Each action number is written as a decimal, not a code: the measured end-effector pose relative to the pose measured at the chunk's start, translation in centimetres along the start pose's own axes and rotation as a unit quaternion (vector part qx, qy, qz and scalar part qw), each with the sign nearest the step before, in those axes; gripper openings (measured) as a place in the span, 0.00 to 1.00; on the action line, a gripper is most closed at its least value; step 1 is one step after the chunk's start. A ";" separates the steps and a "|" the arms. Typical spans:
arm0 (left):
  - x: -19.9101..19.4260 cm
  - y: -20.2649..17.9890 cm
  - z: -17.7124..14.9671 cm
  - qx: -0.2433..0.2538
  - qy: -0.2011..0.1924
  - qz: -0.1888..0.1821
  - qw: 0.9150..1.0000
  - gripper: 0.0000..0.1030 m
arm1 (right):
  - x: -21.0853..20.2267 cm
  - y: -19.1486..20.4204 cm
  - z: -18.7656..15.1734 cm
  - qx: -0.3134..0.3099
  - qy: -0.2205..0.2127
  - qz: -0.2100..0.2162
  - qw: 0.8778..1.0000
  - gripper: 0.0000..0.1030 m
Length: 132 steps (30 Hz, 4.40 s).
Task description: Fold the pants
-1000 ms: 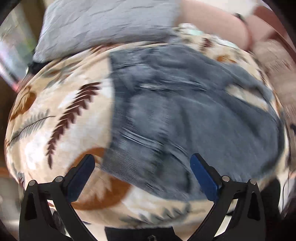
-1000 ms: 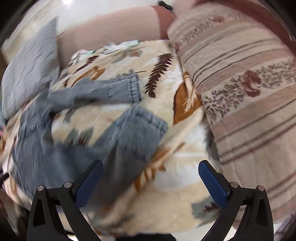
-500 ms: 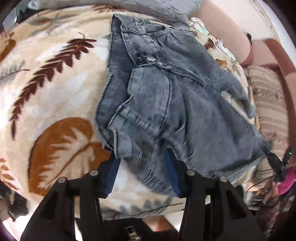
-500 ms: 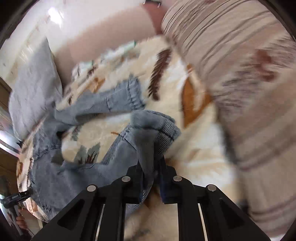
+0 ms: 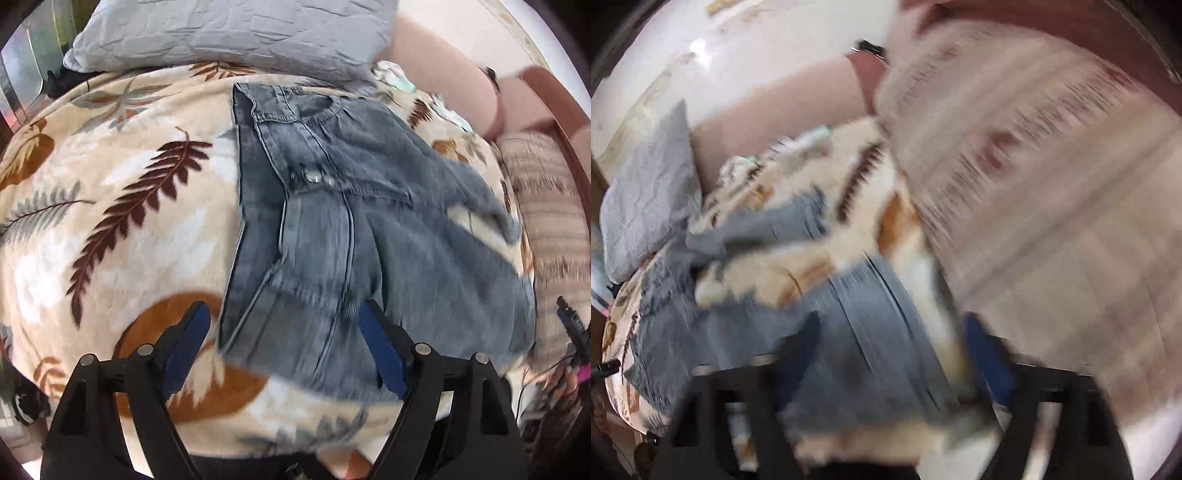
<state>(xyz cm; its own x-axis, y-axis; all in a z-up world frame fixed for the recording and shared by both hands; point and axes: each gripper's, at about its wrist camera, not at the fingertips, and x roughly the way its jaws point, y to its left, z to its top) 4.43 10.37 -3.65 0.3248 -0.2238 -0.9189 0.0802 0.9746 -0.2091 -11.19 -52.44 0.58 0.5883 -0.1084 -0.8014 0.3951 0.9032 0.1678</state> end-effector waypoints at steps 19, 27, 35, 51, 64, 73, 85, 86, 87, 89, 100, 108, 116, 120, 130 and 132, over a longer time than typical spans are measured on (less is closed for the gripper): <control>3.4 -4.1 2.8 0.031 0.039 0.024 0.998 0.46 | 6.7 1.4 2.3 -0.038 0.046 -0.030 0.998 0.23; 4.9 -0.3 12.3 -0.081 0.024 0.005 0.996 0.73 | 12.4 6.0 8.1 0.023 0.070 0.095 0.993 0.63; 6.8 -1.9 15.1 -0.047 0.010 0.041 0.998 0.60 | 16.3 8.7 14.0 -0.006 0.051 0.118 0.992 0.08; 8.8 1.4 14.9 -0.127 0.022 -0.023 0.991 0.72 | 22.9 4.4 17.6 0.049 0.073 0.038 0.995 0.57; 12.4 -3.4 14.1 -0.055 0.060 0.047 0.996 0.41 | 22.9 4.0 17.9 0.047 0.068 0.004 0.997 0.13; 6.3 -0.9 15.4 -0.066 0.017 0.036 0.997 0.43 | 19.7 3.0 18.7 0.026 0.035 0.009 0.999 0.43; 7.0 -1.3 18.9 -0.099 0.053 -0.017 0.994 0.67 | 18.1 6.0 19.4 0.001 0.073 0.106 0.992 0.63; 6.6 -2.0 18.0 -0.084 0.057 -0.024 0.995 0.67 | 17.2 6.1 18.1 -0.012 0.087 0.117 0.989 0.62; 6.3 -2.5 17.0 -0.071 0.063 -0.037 0.995 0.67 | 16.4 5.7 17.0 -0.024 0.097 0.115 0.988 0.62; 5.5 -3.2 14.7 -0.044 0.073 -0.054 0.995 0.67 | 14.6 4.2 14.5 -0.047 0.111 0.101 0.988 0.62; 7.4 -4.0 5.9 0.005 0.112 -0.013 0.994 0.70 | 11.0 -1.0 2.4 -0.078 0.139 0.013 0.987 0.62; 6.1 -4.4 5.2 0.004 0.089 0.031 0.996 0.70 | 9.7 -2.2 3.1 -0.058 0.086 -0.049 0.993 0.00; 4.5 -3.6 4.9 -0.003 0.064 0.004 0.998 0.70 | 6.2 -3.6 1.5 -0.024 0.076 0.031 0.996 0.12; 4.0 -1.8 4.5 -0.038 0.071 -0.031 0.996 0.72 | 7.0 -3.4 1.5 -0.017 0.091 0.025 0.995 0.50; 3.9 -0.5 2.0 -0.050 0.087 -0.041 0.994 0.72 | 5.3 -2.2 -0.3 -0.033 0.067 0.005 0.997 0.12; 4.5 -0.5 2.1 -0.053 0.087 -0.029 0.994 0.72 | 6.0 -4.0 -0.5 -0.006 0.083 -0.010 0.997 0.13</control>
<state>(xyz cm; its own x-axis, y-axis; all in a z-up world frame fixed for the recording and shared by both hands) 7.84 8.86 -6.93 0.1540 -0.2850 -0.9461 -0.0082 0.9571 -0.2897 -9.57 -56.52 -5.17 0.4559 -0.0566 -0.8882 0.3957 0.9068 0.1454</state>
